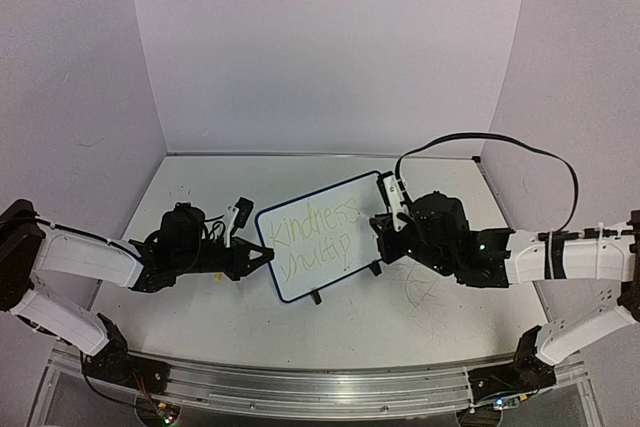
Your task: Write a sentence on the whiteboard
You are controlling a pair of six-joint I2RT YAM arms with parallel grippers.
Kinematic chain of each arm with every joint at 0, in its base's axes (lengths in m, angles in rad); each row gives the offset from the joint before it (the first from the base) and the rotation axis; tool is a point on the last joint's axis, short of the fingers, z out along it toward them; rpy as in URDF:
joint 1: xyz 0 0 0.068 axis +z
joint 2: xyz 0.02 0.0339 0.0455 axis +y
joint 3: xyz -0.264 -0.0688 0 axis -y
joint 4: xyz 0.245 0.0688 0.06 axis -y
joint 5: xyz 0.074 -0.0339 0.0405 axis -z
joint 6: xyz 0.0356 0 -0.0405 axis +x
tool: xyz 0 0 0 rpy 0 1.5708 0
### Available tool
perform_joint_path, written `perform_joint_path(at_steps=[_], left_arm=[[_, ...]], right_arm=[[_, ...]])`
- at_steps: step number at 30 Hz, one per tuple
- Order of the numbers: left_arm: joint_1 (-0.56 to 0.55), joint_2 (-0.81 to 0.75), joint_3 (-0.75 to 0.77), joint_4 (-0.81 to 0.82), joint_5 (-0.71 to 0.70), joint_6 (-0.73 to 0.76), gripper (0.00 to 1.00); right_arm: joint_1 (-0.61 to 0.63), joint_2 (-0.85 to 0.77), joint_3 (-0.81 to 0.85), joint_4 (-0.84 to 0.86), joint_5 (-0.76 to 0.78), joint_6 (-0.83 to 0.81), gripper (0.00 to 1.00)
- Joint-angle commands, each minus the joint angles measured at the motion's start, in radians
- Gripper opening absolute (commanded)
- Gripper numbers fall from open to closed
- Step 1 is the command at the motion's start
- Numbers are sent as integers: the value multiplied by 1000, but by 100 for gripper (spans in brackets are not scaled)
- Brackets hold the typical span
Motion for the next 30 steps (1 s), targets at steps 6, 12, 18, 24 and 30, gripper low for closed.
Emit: perform_joint_path(at_steps=[6,12,18,24,30], left_arm=[[5,-2,14,-85,-60,49,0],[5,1,18,-88,-62,50,0],[5,-3,17,-90,-62,52,0],[5,-2,15,-90,-59,50,0],[5,4,22,-90,-53,50,0]], right_arm=[[4,40,-17,22,-103,-82,0],[4,63,-11,35,-121,-73,0],[4,68,-21,38,-76,-65,0],[4,78,-16,39,-48,-66,0],[4,95,-8,42,-46,-68,0]])
